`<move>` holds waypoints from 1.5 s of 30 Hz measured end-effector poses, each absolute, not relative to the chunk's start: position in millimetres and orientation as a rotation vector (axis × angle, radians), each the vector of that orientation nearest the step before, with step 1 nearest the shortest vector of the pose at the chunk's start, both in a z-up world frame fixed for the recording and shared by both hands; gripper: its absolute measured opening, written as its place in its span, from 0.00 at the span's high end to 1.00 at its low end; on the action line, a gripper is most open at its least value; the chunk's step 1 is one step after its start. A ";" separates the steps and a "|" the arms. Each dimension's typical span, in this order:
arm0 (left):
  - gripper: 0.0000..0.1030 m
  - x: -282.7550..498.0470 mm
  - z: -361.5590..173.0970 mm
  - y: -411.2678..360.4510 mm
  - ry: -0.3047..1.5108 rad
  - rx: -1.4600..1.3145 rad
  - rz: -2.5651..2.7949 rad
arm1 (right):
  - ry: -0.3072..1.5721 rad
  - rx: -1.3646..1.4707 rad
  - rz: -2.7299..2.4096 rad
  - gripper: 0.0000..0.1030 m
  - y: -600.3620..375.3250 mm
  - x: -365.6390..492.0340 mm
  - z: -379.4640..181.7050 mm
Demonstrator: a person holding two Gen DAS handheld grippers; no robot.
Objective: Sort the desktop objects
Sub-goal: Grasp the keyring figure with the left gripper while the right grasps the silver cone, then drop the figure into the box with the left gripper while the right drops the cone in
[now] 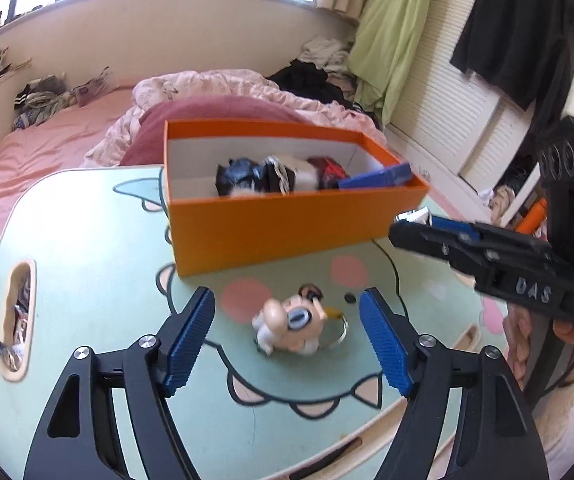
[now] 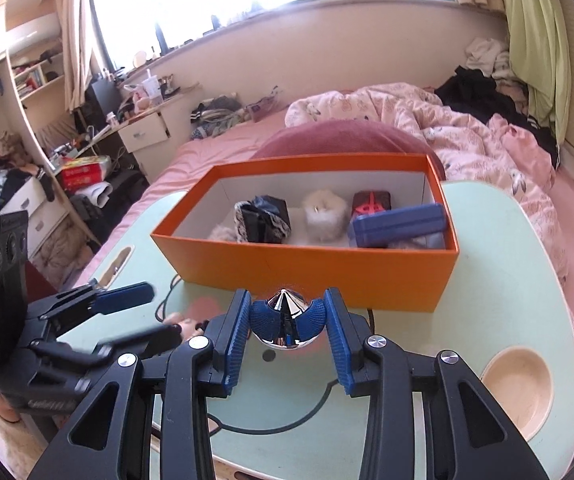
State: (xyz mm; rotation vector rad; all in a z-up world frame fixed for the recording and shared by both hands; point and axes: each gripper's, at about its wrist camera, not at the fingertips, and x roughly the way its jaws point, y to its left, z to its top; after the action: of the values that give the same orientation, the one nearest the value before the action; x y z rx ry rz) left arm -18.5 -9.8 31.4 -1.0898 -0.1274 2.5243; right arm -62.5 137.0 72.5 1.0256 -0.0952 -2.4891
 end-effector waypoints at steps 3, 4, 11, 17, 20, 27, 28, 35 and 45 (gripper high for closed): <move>0.27 -20.1 22.5 4.5 0.043 -1.109 2.584 | -0.116 1.025 -2.495 0.65 140.0 -61.4 70.6; 0.27 -23.2 17.0 11.3 0.101 -1.135 2.587 | -0.115 1.024 -2.501 0.65 141.4 -61.2 70.3; 0.58 -27.8 6.9 28.8 0.234 -1.184 2.540 | -0.137 1.021 -2.514 0.65 150.9 -59.5 69.0; 0.58 -28.2 9.0 11.9 0.105 -1.172 2.505 | -0.141 1.022 -2.514 0.65 153.1 -58.9 67.8; 0.58 -24.6 12.5 1.9 0.047 -1.144 2.508 | -0.149 1.021 -2.514 0.65 153.8 -59.3 67.4; 0.58 -15.6 45.3 -20.1 -0.095 -1.002 2.554 | -0.167 0.995 -2.524 0.65 157.6 -58.8 71.1; 0.58 -15.3 50.7 -21.4 -0.104 -0.983 2.557 | -0.166 0.990 -2.525 0.65 157.3 -59.2 73.0; 0.58 -40.7 82.4 -13.6 -0.118 -0.920 2.569 | -0.117 0.902 -2.578 0.65 146.6 -72.5 107.6; 0.58 -120.6 61.9 -2.9 -0.231 -1.046 2.657 | -0.088 0.895 -2.766 0.63 127.2 -142.1 107.1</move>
State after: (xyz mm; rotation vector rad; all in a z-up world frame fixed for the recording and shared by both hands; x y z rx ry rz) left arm -120.6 -2.9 61.9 -1.0455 -0.2308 2.6575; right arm -142.1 127.2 107.1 0.8945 -0.0878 -2.7663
